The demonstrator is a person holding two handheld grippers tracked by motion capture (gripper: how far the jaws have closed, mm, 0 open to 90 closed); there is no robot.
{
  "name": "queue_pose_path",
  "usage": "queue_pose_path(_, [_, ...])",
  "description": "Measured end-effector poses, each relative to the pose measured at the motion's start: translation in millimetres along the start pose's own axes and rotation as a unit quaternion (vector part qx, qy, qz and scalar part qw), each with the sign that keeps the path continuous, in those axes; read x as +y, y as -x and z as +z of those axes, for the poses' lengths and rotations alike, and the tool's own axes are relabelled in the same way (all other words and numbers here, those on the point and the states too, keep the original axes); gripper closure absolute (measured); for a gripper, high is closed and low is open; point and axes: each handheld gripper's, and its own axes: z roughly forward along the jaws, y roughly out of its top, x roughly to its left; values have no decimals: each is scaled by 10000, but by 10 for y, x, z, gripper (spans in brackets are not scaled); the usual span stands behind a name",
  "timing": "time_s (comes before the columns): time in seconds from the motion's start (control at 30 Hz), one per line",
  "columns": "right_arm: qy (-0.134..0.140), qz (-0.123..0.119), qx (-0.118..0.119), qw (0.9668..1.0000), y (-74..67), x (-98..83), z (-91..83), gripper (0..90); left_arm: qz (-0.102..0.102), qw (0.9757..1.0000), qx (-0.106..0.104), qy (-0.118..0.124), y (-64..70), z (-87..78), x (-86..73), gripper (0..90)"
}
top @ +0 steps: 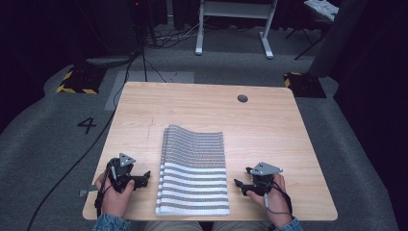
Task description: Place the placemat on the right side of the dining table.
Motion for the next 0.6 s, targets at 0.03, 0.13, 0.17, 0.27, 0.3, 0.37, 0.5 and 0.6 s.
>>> queue_pose_path(0.03, [0,2,-3,10000,-1,0,0,313,-15,10000,15,-5,3,-3,-3,2])
queue_pose_path(0.13, [-6,30,-12,10000,-5,5,2,313,-35,10000,26,-4,8,-4,-4,1])
queue_pose_path(0.17, [-22,20,-16,10000,-4,9,3,312,-35,10000,23,-5,8,-4,-4,1])
queue_pose_path(0.27, [-153,33,-34,9999,-11,41,6,309,-34,10000,25,-5,8,-4,-4,1])
queue_pose_path(0.3, [-183,49,-41,9998,-15,52,8,312,-32,10000,30,-6,8,-4,-4,1])
queue_pose_path(0.37, [-309,7,6,9995,-12,77,3,315,-32,10000,28,-6,8,-4,-4,1])
queue_pose_path(0.5, [-500,-51,75,9987,-13,120,-8,368,-32,10000,31,-4,9,-4,-5,1])
queue_pose_path(0.6, [-576,-67,197,9981,4,148,-20,455,-98,9999,112,10,39,-14,-19,6])
